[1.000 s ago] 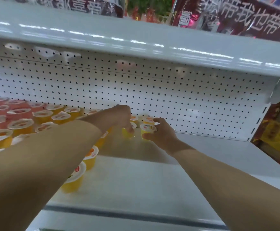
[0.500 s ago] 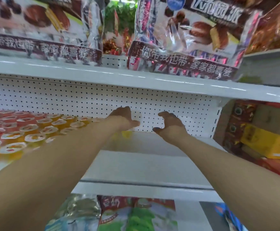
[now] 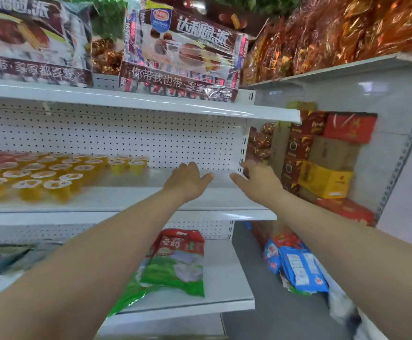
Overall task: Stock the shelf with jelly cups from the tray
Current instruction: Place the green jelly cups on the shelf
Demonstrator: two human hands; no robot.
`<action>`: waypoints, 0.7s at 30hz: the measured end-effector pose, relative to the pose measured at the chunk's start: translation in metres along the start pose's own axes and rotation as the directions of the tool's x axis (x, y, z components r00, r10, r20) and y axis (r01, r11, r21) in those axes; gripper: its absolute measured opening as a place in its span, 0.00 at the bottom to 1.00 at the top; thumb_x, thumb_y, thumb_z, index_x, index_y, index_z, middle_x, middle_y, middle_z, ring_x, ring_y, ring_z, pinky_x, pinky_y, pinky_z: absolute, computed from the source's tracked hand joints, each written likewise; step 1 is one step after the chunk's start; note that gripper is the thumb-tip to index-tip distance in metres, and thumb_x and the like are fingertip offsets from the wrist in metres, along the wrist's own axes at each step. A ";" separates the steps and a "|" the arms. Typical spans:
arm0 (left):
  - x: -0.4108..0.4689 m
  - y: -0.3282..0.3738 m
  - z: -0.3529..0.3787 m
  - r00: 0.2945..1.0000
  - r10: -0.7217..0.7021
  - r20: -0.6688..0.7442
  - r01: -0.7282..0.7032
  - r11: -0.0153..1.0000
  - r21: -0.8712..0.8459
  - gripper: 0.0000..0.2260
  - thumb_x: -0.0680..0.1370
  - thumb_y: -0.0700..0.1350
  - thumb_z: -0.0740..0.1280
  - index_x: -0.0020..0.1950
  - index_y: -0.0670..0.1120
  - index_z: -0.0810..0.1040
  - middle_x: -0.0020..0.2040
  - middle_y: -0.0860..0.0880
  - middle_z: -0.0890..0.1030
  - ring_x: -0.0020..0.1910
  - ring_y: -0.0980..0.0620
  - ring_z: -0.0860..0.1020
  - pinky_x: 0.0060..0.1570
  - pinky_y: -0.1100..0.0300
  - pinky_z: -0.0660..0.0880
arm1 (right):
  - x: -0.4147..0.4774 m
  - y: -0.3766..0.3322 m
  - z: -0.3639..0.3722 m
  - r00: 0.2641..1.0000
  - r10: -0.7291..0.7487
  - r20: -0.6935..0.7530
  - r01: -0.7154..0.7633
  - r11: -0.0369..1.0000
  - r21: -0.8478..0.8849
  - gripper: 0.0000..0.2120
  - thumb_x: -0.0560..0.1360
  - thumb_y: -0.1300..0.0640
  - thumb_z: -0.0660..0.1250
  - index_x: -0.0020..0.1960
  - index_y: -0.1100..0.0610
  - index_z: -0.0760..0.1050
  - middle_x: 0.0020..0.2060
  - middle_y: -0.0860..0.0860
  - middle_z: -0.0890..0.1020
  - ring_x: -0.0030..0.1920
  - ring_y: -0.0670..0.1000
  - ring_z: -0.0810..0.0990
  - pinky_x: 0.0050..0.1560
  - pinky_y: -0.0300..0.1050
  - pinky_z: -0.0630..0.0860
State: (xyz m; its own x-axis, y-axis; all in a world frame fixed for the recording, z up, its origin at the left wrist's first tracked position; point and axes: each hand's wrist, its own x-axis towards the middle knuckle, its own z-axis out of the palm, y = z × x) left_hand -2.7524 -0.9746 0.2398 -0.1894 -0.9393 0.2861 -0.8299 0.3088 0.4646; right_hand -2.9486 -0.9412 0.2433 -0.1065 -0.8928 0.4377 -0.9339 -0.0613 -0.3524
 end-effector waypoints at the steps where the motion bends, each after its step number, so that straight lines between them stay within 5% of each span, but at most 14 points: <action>1: -0.008 0.007 0.008 1.000 0.005 0.010 -0.004 1.000 -0.011 0.28 0.80 0.63 0.57 0.70 0.43 0.68 0.68 0.43 0.70 0.66 0.43 0.70 0.63 0.47 0.71 | -0.009 0.011 -0.003 1.000 0.017 0.011 -0.017 1.000 -0.009 0.29 0.77 0.37 0.61 0.72 0.54 0.68 0.63 0.57 0.76 0.65 0.60 0.71 0.60 0.51 0.72; 10: -0.063 0.025 0.102 0.983 0.013 0.183 -0.010 1.000 -0.016 0.27 0.77 0.61 0.65 0.67 0.42 0.70 0.65 0.41 0.72 0.63 0.41 0.72 0.62 0.47 0.72 | -0.094 0.100 0.010 0.984 0.145 0.102 -0.135 0.986 -0.099 0.28 0.70 0.47 0.71 0.68 0.53 0.72 0.60 0.56 0.78 0.62 0.60 0.74 0.59 0.48 0.72; 21: -0.103 -0.021 0.237 0.869 -0.037 0.494 0.045 0.999 -0.005 0.28 0.74 0.58 0.70 0.65 0.41 0.71 0.63 0.40 0.74 0.62 0.40 0.73 0.60 0.51 0.71 | -0.159 0.178 0.098 0.880 0.398 0.258 -0.393 0.917 -0.071 0.29 0.69 0.45 0.70 0.66 0.57 0.74 0.60 0.60 0.78 0.63 0.60 0.74 0.59 0.47 0.68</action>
State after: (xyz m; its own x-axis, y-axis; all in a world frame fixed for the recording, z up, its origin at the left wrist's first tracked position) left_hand -2.8397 -0.9201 0.0023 -0.3932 -0.9011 -0.1826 -0.8351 0.2669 0.4810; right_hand -3.0640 -0.8539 0.0300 -0.3770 -0.9257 0.0316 -0.8383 0.3265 -0.4366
